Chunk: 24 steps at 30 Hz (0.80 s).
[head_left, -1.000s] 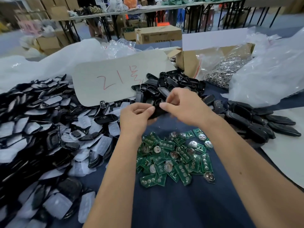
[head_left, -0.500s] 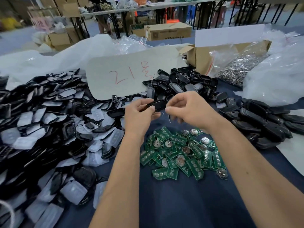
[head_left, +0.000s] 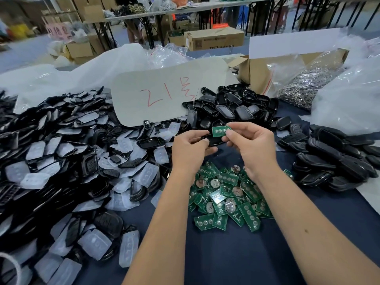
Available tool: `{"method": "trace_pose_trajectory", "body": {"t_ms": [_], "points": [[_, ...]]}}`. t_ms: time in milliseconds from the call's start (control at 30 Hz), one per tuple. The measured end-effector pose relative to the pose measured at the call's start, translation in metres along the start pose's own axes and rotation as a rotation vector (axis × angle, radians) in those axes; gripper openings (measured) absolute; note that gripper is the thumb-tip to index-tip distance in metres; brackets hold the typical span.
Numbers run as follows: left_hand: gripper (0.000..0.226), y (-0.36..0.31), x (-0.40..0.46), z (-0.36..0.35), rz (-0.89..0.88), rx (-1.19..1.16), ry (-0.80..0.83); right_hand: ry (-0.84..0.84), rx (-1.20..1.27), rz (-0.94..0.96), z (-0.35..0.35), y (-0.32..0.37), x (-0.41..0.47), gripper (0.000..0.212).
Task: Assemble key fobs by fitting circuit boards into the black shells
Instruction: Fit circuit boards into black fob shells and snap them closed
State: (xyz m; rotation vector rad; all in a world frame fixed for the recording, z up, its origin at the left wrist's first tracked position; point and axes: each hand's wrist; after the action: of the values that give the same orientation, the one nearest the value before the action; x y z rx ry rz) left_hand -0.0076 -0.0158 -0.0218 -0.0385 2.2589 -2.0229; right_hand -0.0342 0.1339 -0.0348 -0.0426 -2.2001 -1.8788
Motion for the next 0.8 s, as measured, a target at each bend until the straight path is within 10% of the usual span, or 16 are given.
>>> {"method": "trace_pose_trajectory", "body": {"t_ms": [800], "points": [[0.019,0.002,-0.002,0.0,-0.052,0.088,0.007,-0.118,-0.523,-0.089,-0.017,0.005,-0.006,0.017]]}}
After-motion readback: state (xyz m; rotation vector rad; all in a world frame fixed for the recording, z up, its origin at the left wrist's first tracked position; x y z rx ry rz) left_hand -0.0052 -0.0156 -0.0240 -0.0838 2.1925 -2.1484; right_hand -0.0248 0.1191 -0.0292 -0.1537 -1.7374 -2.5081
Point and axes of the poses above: each hand's wrist, its own x-axis towards the middle knuckle, its own z-axis out of the back of the hand, y = z × x, and after that the axes turned 12 degrees about y, right-handed
